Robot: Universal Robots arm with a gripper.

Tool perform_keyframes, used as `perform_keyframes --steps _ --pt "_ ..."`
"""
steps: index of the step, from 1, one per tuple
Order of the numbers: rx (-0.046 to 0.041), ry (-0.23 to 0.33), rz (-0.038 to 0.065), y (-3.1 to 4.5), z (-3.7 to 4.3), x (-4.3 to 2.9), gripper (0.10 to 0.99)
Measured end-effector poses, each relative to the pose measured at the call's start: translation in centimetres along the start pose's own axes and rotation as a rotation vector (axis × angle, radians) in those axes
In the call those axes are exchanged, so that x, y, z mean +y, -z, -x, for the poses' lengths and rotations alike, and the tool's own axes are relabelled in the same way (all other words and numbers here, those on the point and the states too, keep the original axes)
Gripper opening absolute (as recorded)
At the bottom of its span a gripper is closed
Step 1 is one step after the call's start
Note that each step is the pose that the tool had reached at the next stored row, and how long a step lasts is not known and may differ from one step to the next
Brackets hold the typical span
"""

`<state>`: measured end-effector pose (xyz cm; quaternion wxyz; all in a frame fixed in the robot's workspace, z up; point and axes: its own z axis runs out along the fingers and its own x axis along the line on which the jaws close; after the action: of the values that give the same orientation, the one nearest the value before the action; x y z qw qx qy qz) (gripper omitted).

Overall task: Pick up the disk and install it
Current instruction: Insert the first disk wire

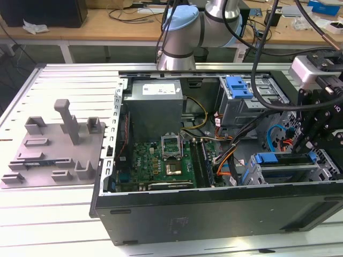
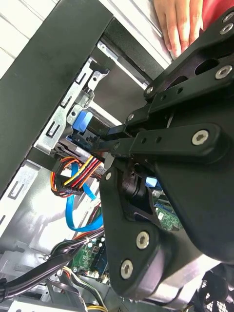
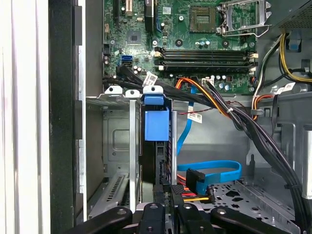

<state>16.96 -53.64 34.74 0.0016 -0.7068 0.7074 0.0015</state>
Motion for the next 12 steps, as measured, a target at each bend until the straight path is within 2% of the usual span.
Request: perform_keyframes --steps 12 --pt "0.0000 -0.005 0.000 -0.20 -0.01 0.00 0.169"
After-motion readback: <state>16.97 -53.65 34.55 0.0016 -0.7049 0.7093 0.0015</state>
